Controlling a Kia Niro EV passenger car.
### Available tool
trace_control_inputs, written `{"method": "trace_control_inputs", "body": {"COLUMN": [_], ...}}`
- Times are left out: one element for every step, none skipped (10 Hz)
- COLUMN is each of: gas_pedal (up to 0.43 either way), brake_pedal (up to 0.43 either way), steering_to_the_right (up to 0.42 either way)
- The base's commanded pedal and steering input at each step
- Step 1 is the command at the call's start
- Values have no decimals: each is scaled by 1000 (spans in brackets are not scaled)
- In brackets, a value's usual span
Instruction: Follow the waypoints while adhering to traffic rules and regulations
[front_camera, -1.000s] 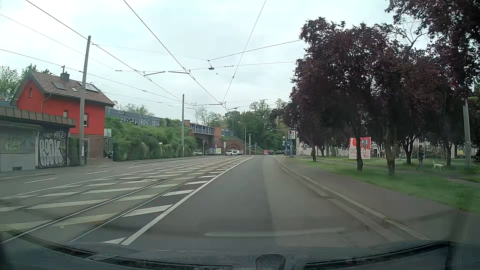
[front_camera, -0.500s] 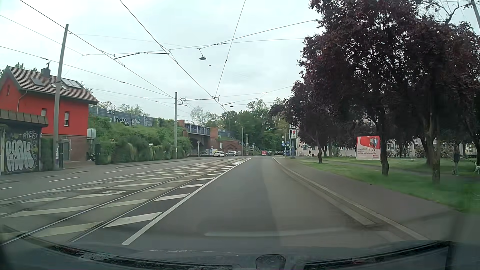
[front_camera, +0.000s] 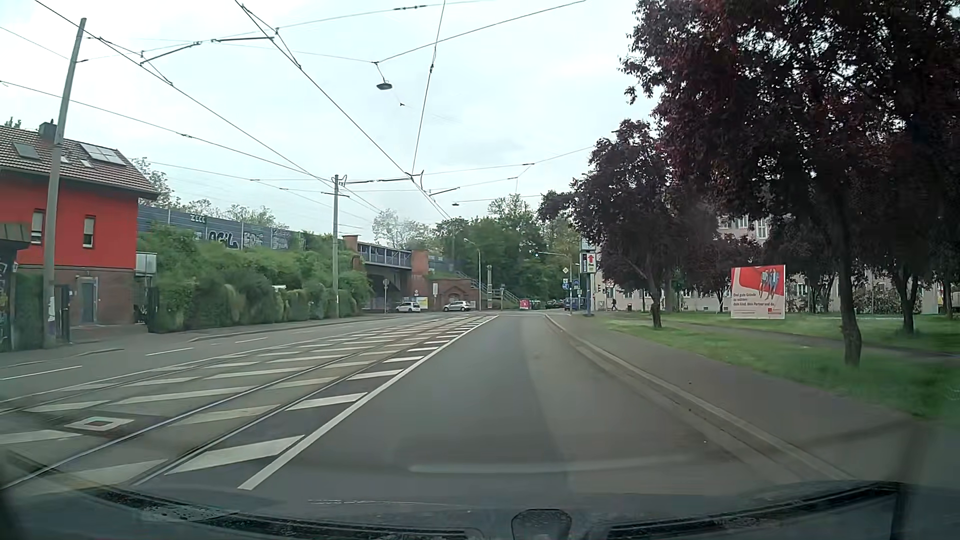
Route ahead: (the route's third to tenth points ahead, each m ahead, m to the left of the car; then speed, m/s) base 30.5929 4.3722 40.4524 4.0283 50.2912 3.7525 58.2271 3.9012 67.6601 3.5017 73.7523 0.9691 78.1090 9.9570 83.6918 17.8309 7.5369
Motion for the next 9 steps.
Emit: {"method": "trace_control_inputs", "body": {"gas_pedal": [98, 98, 98, 98, 98, 98, 98, 98, 98], "brake_pedal": [0, 0, 0, 0, 0, 0, 0, 0, 0], "steering_to_the_right": [10, 10, 9, 9, 7, 6, 6, 6, 6]}}
